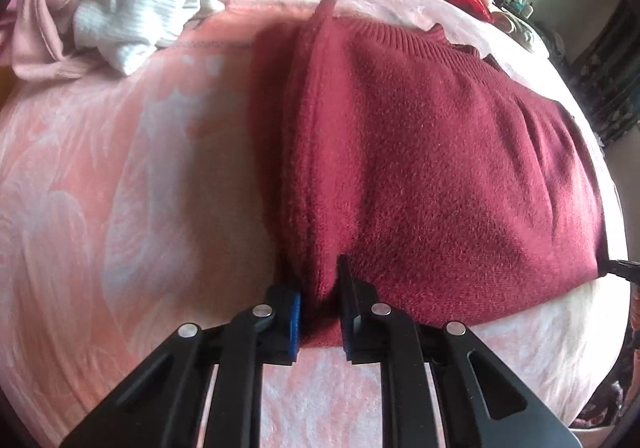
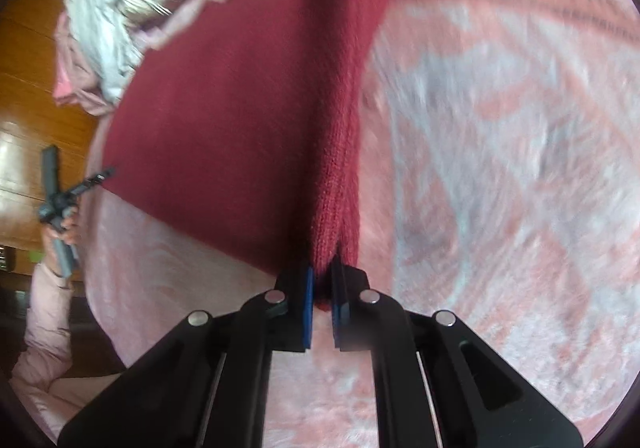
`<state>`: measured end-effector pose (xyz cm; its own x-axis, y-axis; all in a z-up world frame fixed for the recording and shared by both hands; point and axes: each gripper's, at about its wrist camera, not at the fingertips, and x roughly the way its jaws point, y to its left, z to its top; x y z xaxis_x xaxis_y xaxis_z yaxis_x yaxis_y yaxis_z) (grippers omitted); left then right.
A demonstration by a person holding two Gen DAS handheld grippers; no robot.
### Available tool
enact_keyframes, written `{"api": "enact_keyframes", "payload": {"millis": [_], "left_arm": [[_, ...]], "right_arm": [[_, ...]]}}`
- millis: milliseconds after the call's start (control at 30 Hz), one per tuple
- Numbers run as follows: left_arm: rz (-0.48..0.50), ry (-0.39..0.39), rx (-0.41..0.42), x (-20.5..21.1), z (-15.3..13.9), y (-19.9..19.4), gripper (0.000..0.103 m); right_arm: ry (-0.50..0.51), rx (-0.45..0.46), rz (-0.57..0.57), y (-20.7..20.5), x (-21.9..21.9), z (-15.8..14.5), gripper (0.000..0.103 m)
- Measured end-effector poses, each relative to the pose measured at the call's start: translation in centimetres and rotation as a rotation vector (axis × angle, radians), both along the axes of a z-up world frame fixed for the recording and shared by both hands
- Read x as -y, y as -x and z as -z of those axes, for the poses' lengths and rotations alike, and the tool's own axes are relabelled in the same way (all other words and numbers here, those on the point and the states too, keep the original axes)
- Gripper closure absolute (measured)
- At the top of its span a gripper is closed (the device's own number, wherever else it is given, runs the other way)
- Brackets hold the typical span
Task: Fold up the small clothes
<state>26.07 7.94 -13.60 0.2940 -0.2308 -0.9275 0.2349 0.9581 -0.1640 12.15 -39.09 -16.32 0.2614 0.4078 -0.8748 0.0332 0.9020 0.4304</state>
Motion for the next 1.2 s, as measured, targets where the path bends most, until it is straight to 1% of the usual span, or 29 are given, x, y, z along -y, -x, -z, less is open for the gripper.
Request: {"api": "enact_keyframes", "payload": {"millis": [100,267,300,333,400,467,533,600,667,700,733,767,900,933,967,1033,1133,1200], "left_arm": [[0.019,-0.019,0.019,0.4,0.0,0.3,0.087],[0.000,0.012,0.037,-0.1,0.0,0.5,0.082],[-0.004,0.016,0.036,-0.3,-0.2,0.6,0.079],[-0.013,0.013,0.034,-0.4,-0.5,0.7,0.070],[-0.048,-0.013,0.043,-0.7,-1.3,0.7,0.053],[-0.070,-0.006,0.071,-0.8,-2.4,1.0,0.053],[-0.087,0.002,0.077,-0.5,-3.4,1.1,0.050],[-0.098,-0.017,0.085,0.7,-4.4,1.2,0.050],[-0.096,0.006,0.100,1.9,-5.3,1.3,0.049],[-0.092,0.019,0.104,2.5,-5.6,1.4,0.046],[-0.077,0.039,0.109,3.5,-6.0,1.4,0.040],[-0.058,0.045,0.120,4.6,-6.4,1.3,0.038],[-0.014,0.011,0.203,8.6,-7.8,0.9,0.022],[0.001,0.015,0.223,9.7,-8.1,0.7,0.022],[0.009,0.015,0.231,10.5,-8.2,0.6,0.021],[0.020,0.014,0.234,11.9,-8.3,0.4,0.012],[0.023,0.002,0.239,13.5,-7.7,0.0,0.010],[0.016,-0.016,0.211,14.3,-6.7,-0.5,0.007]], "right_arm": [[-0.008,0.003,-0.001,0.2,0.4,0.0,0.098],[-0.003,0.009,-0.011,-0.2,0.5,-0.2,0.096],[-0.005,0.013,-0.012,-0.4,0.4,-0.3,0.095],[-0.007,0.018,-0.010,-0.4,0.4,-0.7,0.093],[0.002,0.036,-0.007,-0.2,0.5,-2.1,0.085],[0.019,0.071,0.005,-0.1,0.7,-3.5,0.085],[0.031,0.095,0.021,-0.5,0.9,-5.1,0.085],[0.076,0.103,0.043,-1.0,1.0,-6.3,0.085],[0.085,0.115,0.050,-1.7,0.9,-7.1,0.085],[0.082,0.113,0.055,-2.0,0.9,-7.2,0.085],[0.083,0.112,0.060,-2.5,0.7,-7.5,0.085],[0.085,0.115,0.060,-2.8,0.6,-7.7,0.085],[0.100,0.154,0.065,-3.9,0.0,-8.9,0.085],[0.102,0.161,0.065,-4.1,-0.1,-9.0,0.085],[0.102,0.168,0.065,-4.3,-0.2,-9.2,0.085],[0.100,0.176,0.057,-4.7,-0.3,-9.4,0.085],[0.104,0.164,0.047,-5.4,-0.8,-8.8,0.085],[0.106,0.149,0.043,-6.0,-1.2,-8.1,0.085]]}}
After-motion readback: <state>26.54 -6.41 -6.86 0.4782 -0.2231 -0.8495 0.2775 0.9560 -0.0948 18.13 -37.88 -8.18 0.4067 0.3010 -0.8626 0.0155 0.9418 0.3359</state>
